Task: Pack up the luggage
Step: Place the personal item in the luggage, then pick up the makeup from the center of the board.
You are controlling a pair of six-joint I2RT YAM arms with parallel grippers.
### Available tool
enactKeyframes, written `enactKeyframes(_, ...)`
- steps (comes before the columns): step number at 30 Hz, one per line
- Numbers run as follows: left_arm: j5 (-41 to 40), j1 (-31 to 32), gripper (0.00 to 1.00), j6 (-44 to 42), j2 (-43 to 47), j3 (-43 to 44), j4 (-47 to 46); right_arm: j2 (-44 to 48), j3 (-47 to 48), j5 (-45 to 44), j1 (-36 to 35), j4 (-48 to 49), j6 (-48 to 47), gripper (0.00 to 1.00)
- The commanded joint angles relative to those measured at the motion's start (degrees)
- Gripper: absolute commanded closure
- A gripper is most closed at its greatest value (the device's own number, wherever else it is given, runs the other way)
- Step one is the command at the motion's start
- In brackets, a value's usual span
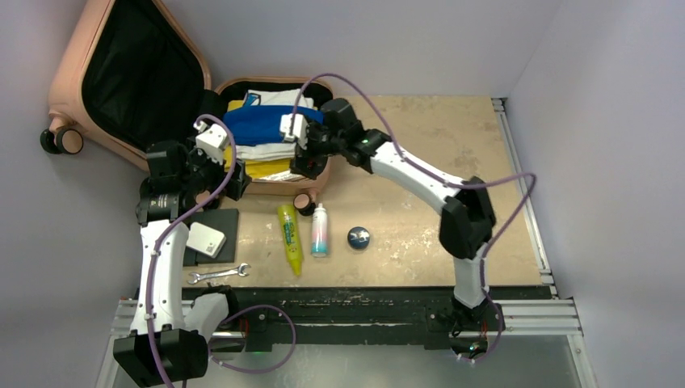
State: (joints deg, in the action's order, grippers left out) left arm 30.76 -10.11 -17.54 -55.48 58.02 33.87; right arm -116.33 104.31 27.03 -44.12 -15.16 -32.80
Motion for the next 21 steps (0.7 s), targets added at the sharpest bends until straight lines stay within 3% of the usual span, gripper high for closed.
enactKeyframes(1, 1.66, -0.61, 0.01, 0.4, 0.86, -0.65, -1.9, 13.19, -6.5, 3.96, 1.77, 0.56, -2.54, 0.01)
enactKeyframes(5, 2.17, -0.62, 0.01, 0.21, 0.78, -0.89, -1.92, 23.37, -15.85, 0.56, 1.93, -2.34, -4.36, 0.01)
enactKeyframes(12, 2.86, -0.69, 0.01, 0.22, 0.03, -0.92, -1.79, 28.21, -24.95, 4.31, 2.04, -19.39, -17.42, 0.01)
enactKeyframes(17, 2.81, -0.74, 0.01, 0.21, 0.01, -0.99, -1.56, 35.93, -42.06, 2.78, 1.92, -10.35, -22.86, 0.01)
enactKeyframes(21, 2.99, -0.89, 0.01, 0.34, -0.04, -1.23, -1.6, 38.1, -48.04, 0.96, 1.77, -7.42, -25.16, 0.03)
